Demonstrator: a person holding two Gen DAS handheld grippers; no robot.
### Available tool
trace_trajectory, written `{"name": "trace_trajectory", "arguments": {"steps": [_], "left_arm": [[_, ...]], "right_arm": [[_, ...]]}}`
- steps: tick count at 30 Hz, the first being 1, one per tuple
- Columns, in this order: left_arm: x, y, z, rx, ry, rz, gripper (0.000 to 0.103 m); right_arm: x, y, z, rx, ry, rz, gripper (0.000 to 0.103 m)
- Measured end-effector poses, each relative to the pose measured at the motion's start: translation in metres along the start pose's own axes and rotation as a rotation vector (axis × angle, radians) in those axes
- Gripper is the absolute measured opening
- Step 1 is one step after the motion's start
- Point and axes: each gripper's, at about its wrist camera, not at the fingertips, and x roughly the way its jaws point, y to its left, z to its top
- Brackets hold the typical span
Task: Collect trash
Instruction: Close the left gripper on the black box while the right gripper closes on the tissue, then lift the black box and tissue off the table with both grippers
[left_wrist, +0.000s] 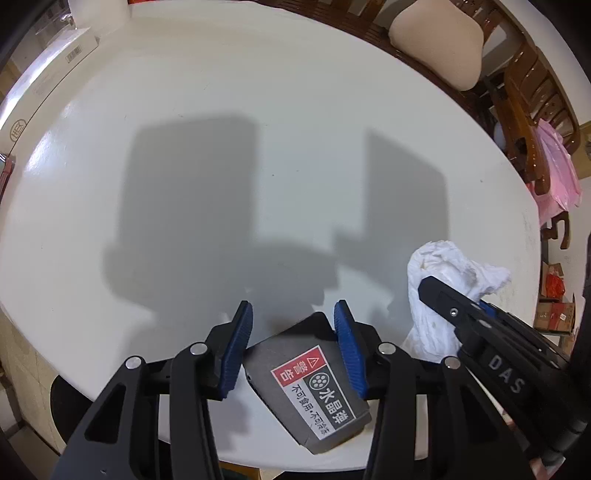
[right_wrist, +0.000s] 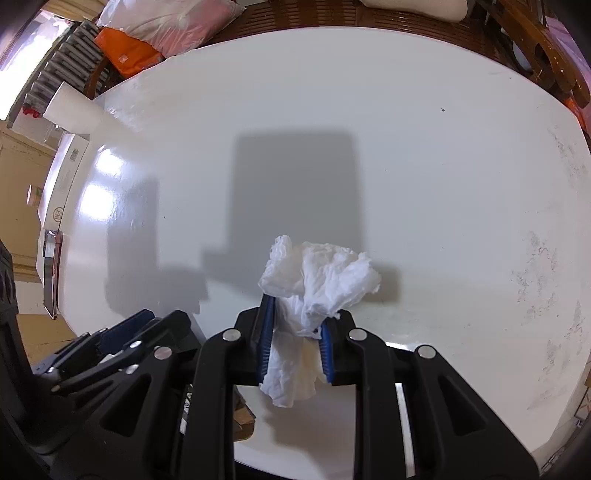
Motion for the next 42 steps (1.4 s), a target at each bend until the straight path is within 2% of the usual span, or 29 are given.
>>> {"name": "trace_trajectory", "arguments": {"steps": [1, 2, 3, 7, 9, 10, 12, 14, 15, 17, 19, 21, 22, 24, 25, 27, 29, 30, 32, 33, 37, 42], "left_arm": [[-0.001, -0.003, 0.0, 0.013, -0.003, -0.002, 0.041], [-0.004, -0.003, -0.001, 0.021, -0.009, -0.005, 0.013], [-0.004, -0.004, 0.0, 0.032, -0.011, 0.003, 0.002], [0.01, -0.014, 0.002, 0.049, 0.072, -0.036, 0.003], [0.017, -0.015, 0.006, 0.059, 0.08, -0.025, 0.003], [0.018, -0.016, 0.007, 0.062, 0.088, -0.042, 0.003], [0.013, -0.022, 0.007, 0.119, 0.067, -0.051, 0.003], [-0.002, -0.036, 0.003, 0.236, -0.018, 0.0, 0.003], [-0.01, -0.044, 0.0, 0.329, -0.055, 0.017, 0.004], [-0.019, -0.053, -0.006, 0.455, -0.069, 0.017, 0.004], [-0.022, -0.063, -0.016, 0.612, -0.022, -0.023, 0.004], [-0.024, -0.072, -0.028, 0.756, 0.045, -0.1, 0.004], [-0.023, -0.077, -0.038, 0.854, 0.081, -0.114, 0.004], [-0.023, -0.083, -0.05, 0.97, 0.107, -0.115, 0.004], [-0.021, -0.087, -0.056, 1.027, 0.15, -0.127, 0.004], [-0.023, -0.091, -0.069, 1.118, 0.162, -0.125, 0.01], [-0.019, -0.099, -0.08, 1.222, 0.189, -0.093, 0.03], [-0.017, -0.102, -0.083, 1.246, 0.197, -0.079, 0.034], [-0.019, -0.096, -0.095, 1.304, 0.187, -0.053, 0.058], [-0.019, -0.089, -0.099, 1.323, 0.189, -0.05, 0.061], [-0.008, -0.086, -0.102, 1.349, 0.23, -0.04, 0.061], [-0.007, -0.086, -0.108, 1.393, 0.215, -0.043, 0.067]], "right_arm": [[-0.001, -0.001, -0.001, -0.002, -0.003, 0.003, 0.022], [-0.002, -0.001, -0.001, -0.007, -0.006, -0.001, 0.022], [-0.002, -0.001, -0.001, -0.014, -0.01, -0.01, 0.022], [-0.001, -0.003, -0.003, -0.02, -0.014, -0.02, 0.022], [0.0, -0.003, -0.003, -0.02, -0.013, -0.017, 0.022], [-0.001, -0.003, -0.004, -0.019, -0.015, -0.014, 0.022], [0.0, -0.003, -0.004, -0.021, -0.016, -0.013, 0.022], [0.0, -0.004, -0.005, -0.032, -0.011, -0.021, 0.022], [0.0, -0.004, -0.006, -0.032, -0.01, -0.022, 0.022], [-0.001, -0.005, -0.005, -0.033, -0.012, -0.023, 0.022], [-0.001, -0.006, -0.004, -0.03, -0.014, -0.03, 0.022], [0.0, -0.007, -0.004, -0.025, -0.006, -0.028, 0.022], [0.001, -0.006, -0.004, -0.024, -0.004, -0.028, 0.022], [0.001, -0.004, -0.003, -0.023, -0.001, -0.03, 0.022], [0.002, -0.004, -0.003, -0.022, -0.001, -0.032, 0.022], [0.003, -0.002, -0.002, -0.021, 0.003, -0.034, 0.022], [0.005, -0.001, -0.001, -0.02, 0.006, -0.035, 0.022], [0.006, 0.0, -0.001, -0.021, 0.007, -0.035, 0.022], [0.008, 0.001, 0.001, -0.021, 0.008, -0.034, 0.022], [0.008, 0.001, 0.0, -0.021, 0.008, -0.033, 0.022], [0.01, 0.002, 0.002, -0.02, 0.01, -0.029, 0.022], [0.011, -0.002, 0.001, -0.027, 0.013, -0.024, 0.022]]}}
